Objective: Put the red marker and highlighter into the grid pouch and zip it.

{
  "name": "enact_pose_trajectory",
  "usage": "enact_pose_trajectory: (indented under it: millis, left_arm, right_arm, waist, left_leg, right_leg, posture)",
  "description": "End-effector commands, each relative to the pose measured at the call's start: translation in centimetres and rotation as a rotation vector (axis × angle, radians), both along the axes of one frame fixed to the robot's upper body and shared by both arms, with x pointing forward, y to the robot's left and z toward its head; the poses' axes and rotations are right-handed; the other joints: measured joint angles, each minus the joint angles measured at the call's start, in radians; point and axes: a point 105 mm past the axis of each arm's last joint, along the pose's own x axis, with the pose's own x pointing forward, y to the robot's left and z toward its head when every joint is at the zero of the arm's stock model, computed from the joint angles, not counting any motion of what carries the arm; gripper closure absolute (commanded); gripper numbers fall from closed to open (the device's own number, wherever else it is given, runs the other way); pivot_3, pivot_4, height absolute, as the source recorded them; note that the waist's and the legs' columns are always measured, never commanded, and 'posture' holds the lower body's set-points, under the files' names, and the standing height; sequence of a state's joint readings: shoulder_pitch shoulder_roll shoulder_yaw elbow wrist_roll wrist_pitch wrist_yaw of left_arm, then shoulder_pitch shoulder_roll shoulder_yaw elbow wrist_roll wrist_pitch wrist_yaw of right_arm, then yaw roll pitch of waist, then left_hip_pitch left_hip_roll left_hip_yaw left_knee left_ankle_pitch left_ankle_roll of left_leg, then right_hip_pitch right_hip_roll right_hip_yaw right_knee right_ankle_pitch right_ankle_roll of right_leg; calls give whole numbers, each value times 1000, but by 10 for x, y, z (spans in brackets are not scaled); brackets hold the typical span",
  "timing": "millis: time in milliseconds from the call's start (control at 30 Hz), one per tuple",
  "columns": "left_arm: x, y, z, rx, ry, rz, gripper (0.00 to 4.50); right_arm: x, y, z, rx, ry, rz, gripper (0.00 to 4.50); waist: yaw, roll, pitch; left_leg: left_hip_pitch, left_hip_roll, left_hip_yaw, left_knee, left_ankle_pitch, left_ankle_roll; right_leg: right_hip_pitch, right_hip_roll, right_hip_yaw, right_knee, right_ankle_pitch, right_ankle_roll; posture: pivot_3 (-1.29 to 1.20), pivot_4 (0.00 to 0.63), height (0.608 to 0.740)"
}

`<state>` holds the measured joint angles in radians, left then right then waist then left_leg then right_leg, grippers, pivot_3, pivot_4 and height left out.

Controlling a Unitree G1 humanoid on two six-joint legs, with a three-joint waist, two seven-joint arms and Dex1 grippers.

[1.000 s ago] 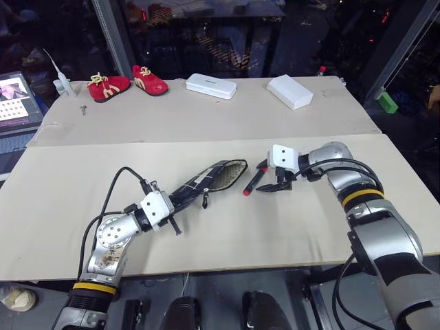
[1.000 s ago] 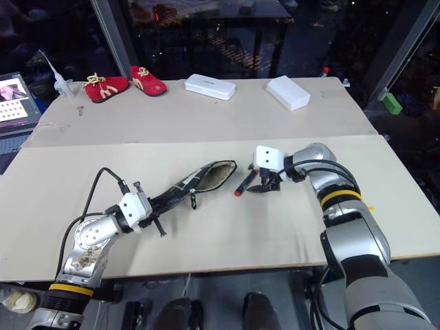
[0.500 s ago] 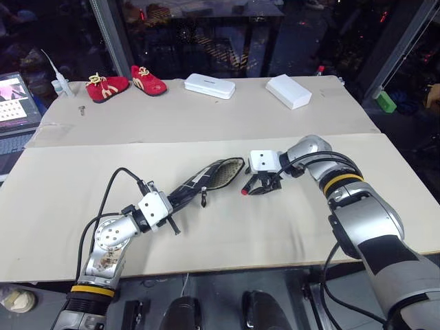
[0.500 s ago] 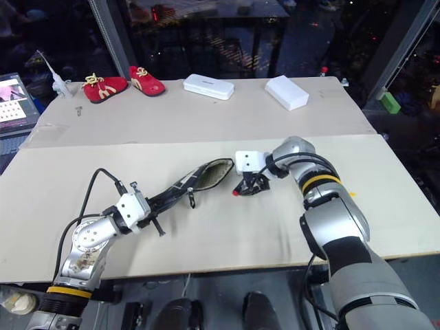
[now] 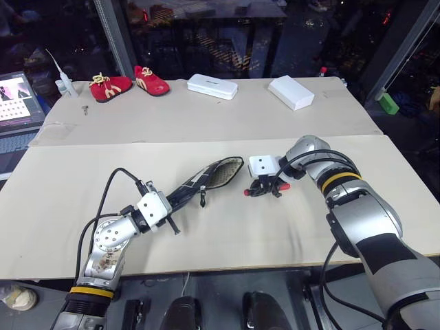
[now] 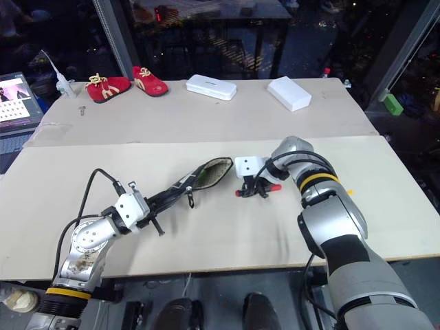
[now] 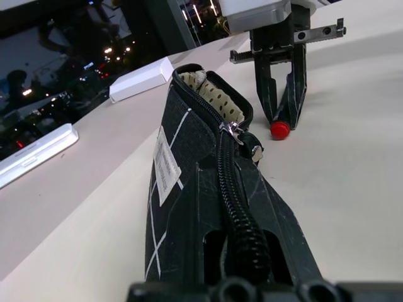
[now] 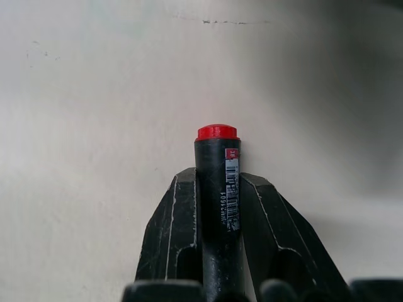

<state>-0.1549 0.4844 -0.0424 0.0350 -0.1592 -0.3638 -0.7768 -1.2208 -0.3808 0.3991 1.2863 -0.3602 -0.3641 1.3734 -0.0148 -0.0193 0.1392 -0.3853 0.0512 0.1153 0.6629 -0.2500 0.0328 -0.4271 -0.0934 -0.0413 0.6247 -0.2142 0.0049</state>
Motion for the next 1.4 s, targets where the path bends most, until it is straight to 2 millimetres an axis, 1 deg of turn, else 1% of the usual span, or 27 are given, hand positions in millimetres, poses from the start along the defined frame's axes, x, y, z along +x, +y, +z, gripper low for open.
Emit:
enact_pose_trajectory:
  millis: [33,100,167,200,267,333,433,533,633,667,733,800,833,900,1067,1267,1400]
  left_arm:
    - [1,-4,11,-11,-43,-11,4500]
    - [1,-5,11,-12,-43,-14,4500]
    - [0,-6,10,-14,-38,-17,4500]
    - [0,-6,9,-15,-35,-18,4500]
    - [-1,-7,7,-14,-28,-20,4500]
    - [-2,-6,5,-12,-21,-21,4500]
    - [-4,-6,4,-12,-11,-28,4500]
    - [-4,-7,3,-9,-5,-35,4500]
    - [-4,-8,2,-8,1,-49,4500]
    - [-4,-9,2,-6,3,-55,4500]
    - [-3,-10,2,-6,5,-61,4500]
    - [-3,-10,3,-4,5,-65,4500]
    - [-3,-10,3,-2,4,-67,4500]
    - [-2,-10,4,-2,2,-69,4500]
    - [-2,-12,6,-2,0,-75,4500]
    - [0,-12,6,-2,-1,-80,4500]
    - [1,-13,7,-2,-3,-83,4500]
  right_arm:
    - [-5,-12,-6,-25,61,-22,4004]
    - [-3,-12,-3,8,45,-41,4004]
    - [13,-8,14,143,-87,-123,4005]
    - [18,-8,22,193,-134,-149,4005]
    - [23,-14,33,239,-216,-169,4005]
    - [22,-23,40,262,-276,-158,4005]
    - [12,-35,53,293,-359,-152,4005]
    - [-4,-34,73,337,-420,-133,4005]
    - [-20,-22,94,382,-481,-105,4005]
    - [-25,-15,100,399,-501,-89,4005]
    - [-36,1,106,415,-534,-38,4005]
    - [-46,17,106,424,-549,8,4005]
    - [-50,26,102,413,-557,35,4005]
    - [-57,36,93,384,-570,72,4005]
    - [-61,44,77,320,-583,115,4005]
    - [-54,54,74,304,-630,130,4005]
    - [-49,53,71,271,-652,139,4005]
  waist:
    - [0,0,0]
    - [0,0,0]
    - [0,0,0]
    - [1,0,0]
    - [0,0,0]
    - [0,0,0]
    - [0,0,0]
    - [-1,0,0]
    - [-7,1,1]
    - [-9,1,1]
    - [-8,1,1]
    - [-5,1,1]
    - [-3,1,1]
    - [1,1,1]
    - [6,1,1]
    - [3,1,1]
    - [1,1,1]
  left_leg:
    - [0,0,0,0,0,0]
    - [0,0,0,0,0,0]
    - [0,0,0,0,0,0]
    - [0,0,0,0,0,0]
    - [0,0,0,0,0,0]
    - [-1,0,0,0,0,0]
    - [-1,0,-1,-1,0,0]
    - [-2,0,-2,-1,0,0]
    - [-1,0,-2,-1,0,0]
    - [0,0,-2,-1,0,0]
    - [0,0,-2,-1,0,0]
    - [1,0,-2,-1,0,0]
    - [0,0,-3,-1,0,0]
    - [-1,0,-3,-1,0,0]
    - [-4,-2,-2,0,0,0]
    - [-4,-1,-2,0,0,0]
    - [-4,-1,-1,0,0,0]
  right_leg:
    - [0,0,0,0,0,0]
    - [0,0,0,0,0,0]
    - [0,0,0,0,0,0]
    - [0,0,0,0,0,0]
    - [0,-1,0,0,0,0]
    - [0,-1,0,0,0,0]
    - [-1,-1,0,-1,0,0]
    - [-2,-1,0,-1,0,0]
    - [-3,-1,1,0,0,0]
    - [-2,-1,1,1,0,0]
    - [-2,0,1,1,0,0]
    - [-2,1,1,1,0,0]
    - [-2,1,1,1,0,0]
    - [-2,1,0,0,0,0]
    - [-4,0,0,-1,0,0]
    - [-4,2,0,0,0,0]
    - [-5,2,0,0,0,0]
  posture:
    - [0,150,740]
    - [0,150,740]
    - [0,150,740]
    - [0,150,740]
    - [0,150,740]
    - [0,150,740]
    - [0,150,740]
    - [0,150,740]
    - [0,150,740]
    - [0,150,740]
    - [0,150,740]
    - [0,150,740]
    - [0,150,740]
    - [0,150,740]
    - [0,150,740]
    - [0,150,740]
    - [0,150,740]
